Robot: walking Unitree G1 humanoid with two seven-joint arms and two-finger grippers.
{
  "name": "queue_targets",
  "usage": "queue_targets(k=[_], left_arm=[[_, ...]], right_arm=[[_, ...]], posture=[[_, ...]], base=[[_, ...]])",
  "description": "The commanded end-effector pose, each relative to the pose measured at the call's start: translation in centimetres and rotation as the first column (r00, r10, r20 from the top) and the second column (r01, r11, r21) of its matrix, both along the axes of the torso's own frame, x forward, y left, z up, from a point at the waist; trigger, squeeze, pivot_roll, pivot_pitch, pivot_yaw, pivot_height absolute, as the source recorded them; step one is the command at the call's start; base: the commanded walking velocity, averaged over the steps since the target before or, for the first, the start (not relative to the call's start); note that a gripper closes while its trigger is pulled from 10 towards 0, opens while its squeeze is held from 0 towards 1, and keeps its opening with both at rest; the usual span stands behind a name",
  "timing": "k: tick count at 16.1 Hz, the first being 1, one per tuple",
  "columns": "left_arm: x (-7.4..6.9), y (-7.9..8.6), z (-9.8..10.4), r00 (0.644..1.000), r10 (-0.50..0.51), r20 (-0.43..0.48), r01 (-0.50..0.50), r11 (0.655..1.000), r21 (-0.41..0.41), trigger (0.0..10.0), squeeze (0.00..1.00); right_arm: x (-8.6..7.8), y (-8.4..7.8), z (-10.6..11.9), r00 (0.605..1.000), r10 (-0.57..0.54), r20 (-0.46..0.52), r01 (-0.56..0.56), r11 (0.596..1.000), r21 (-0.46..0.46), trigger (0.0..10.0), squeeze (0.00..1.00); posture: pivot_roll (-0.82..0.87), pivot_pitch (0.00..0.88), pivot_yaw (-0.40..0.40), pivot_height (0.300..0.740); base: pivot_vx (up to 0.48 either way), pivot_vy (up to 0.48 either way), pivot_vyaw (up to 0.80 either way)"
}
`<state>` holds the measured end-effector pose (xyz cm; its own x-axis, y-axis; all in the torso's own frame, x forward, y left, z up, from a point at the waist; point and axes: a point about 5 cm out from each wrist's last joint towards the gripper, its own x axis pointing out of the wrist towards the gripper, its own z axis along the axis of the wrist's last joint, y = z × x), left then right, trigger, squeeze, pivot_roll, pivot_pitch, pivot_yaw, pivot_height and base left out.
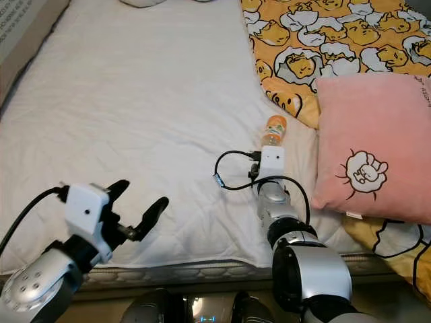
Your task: Clean up the room
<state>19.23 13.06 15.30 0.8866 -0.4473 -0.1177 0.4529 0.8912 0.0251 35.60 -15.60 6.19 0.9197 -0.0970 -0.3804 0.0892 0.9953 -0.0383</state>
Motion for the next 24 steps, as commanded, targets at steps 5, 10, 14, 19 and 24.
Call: queue_targets(k=[5,10,14,19,24], left_arm=[[1.5,-0.4,-0.2,0.999,-0.007,0.034,0.007,1.0,-0.009,10.0,0.0],[3.8,-1.3,-0.7,0.997,-0.038,0.07,0.04,0.999,-0.023,10.0,0.0],[5.1,-1.8,-0.6,0.993,-0.053,0.105,0.057,0.998,-0.036,10.0,0.0],[7.1,-2.4,-1.5,0.992,-0.031,0.119,0.029,0.999,0.02,10.0,0.0],[8.1,0.5,-2.9,0.956,0.283,0.077,-0.28,0.959,-0.052,10.0,0.0]], right_arm=[[1.5,0.3,3.6,0.965,0.083,0.248,-0.065,0.995,-0.077,0.0,0.0],[1.5,0.1,5.1,0.917,0.097,0.388,-0.072,0.994,-0.078,0.0,0.0],[1.3,0.2,6.2,0.872,0.128,0.472,-0.091,0.991,-0.1,0.0,0.0],[0.5,-0.7,4.9,0.894,-0.031,0.447,0.022,0.999,0.024,10.0,1.0],[-3.1,-1.1,4.3,0.833,0.0,0.553,0.035,0.998,-0.052,10.0,1.0]], posture=[[0.23,0.087,-0.004,0.74],[0.16,0.0,-0.011,0.74],[0.11,0.0,-0.01,0.74],[0.06,0.0,0.002,0.74],[0.02,0.0,0.0,0.74]], base=[[0.0,0.0,0.0],[0.0,0.0,0.0],[0.0,0.0,0.0],[0.0,0.0,0.0],[0.0,0.0,0.0]])
